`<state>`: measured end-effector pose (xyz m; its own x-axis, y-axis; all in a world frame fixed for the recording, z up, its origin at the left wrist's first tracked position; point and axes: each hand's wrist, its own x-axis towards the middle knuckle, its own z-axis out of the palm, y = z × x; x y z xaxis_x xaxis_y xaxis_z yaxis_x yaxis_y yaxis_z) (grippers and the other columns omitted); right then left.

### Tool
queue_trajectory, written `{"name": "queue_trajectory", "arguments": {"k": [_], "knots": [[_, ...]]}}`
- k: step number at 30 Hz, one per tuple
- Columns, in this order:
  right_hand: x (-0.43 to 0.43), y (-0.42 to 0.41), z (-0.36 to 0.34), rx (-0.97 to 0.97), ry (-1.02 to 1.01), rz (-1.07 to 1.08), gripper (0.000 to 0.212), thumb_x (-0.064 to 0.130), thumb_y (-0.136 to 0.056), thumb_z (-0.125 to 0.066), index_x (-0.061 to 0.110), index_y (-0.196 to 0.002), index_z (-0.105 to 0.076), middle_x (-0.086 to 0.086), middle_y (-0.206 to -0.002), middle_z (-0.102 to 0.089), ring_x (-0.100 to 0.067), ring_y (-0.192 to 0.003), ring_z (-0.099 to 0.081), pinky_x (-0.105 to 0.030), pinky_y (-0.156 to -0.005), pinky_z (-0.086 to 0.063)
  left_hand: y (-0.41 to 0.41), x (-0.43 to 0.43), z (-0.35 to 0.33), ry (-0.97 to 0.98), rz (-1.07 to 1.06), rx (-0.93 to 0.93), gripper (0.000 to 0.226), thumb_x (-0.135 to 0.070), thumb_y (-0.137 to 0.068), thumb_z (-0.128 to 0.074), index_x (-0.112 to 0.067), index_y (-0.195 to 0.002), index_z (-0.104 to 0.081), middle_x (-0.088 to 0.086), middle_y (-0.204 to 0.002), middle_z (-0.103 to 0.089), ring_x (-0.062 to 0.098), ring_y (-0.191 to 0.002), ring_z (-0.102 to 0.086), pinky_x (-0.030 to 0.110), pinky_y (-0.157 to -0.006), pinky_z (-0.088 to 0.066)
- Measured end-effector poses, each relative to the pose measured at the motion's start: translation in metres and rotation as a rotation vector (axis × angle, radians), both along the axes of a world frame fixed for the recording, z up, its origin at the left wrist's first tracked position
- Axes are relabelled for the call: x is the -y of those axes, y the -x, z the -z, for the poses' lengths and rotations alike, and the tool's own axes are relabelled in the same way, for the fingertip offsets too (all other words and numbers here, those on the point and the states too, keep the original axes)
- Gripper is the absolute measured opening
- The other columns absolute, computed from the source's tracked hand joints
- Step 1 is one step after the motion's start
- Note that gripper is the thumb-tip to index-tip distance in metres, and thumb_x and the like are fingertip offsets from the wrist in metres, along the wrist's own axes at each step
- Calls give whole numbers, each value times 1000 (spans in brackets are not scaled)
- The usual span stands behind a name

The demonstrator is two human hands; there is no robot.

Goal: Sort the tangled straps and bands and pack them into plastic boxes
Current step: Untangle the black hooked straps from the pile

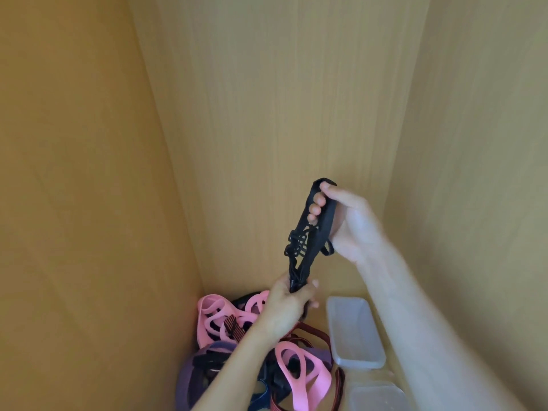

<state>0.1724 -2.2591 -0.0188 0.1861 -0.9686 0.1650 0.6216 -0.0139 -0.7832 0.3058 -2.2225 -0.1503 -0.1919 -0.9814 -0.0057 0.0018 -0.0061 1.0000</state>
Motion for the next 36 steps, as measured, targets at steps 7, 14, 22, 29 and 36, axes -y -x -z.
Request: {"name": "queue_trajectory", "arguments": {"k": [7, 14, 22, 29, 36], "knots": [[17, 28, 8, -877, -52, 216, 7, 2, -88, -66, 7, -88, -62, 5, -49, -47, -16, -51, -52, -45, -93, -55, -31, -4, 34, 93, -41, 267, 18, -31, -100, -58, -16, -90, -63, -8, -68, -66, 6, -58, -58, 23, -59, -46], [20, 40, 12, -1071, -102, 392, 15, -1, -80, -62, 6, -93, -65, 2, -59, -60, -19, -84, -57, -27, -71, -35, -67, 2, 40, 143, -25, 420, 20, -35, -93, -58, -48, -79, -61, -25, -68, -60, -7, -65, -54, 17, -67, -41], [-2, 49, 98, -905, -283, 401, 20, -5, -82, -57, 7, -92, -69, 1, -53, -57, -9, -48, -58, -21, -53, -47, -86, -20, 37, -65, 203, 471, 10, -51, -79, -62, -41, -77, -63, -12, -52, -47, 6, -45, -45, 29, -48, -44], [-39, 59, 174, -878, -458, 112, 4, 15, -79, -63, 11, -79, -63, -4, -86, -68, -23, -83, -64, -33, -69, -48, -86, -33, 15, -165, 393, 610, 16, -34, -90, -59, -19, -92, -64, -9, -53, -41, 11, -47, -39, 29, -49, -41], [-93, 35, 157, -1102, -26, -144, 82, 64, -57, -86, 62, -128, -46, 47, -121, -50, 26, -115, -45, -8, -91, -42, -63, -45, 21, -176, 584, 684, 18, -26, -94, -59, -39, -83, -67, -12, -51, -48, 13, -47, -44, 31, -50, -44]]}}
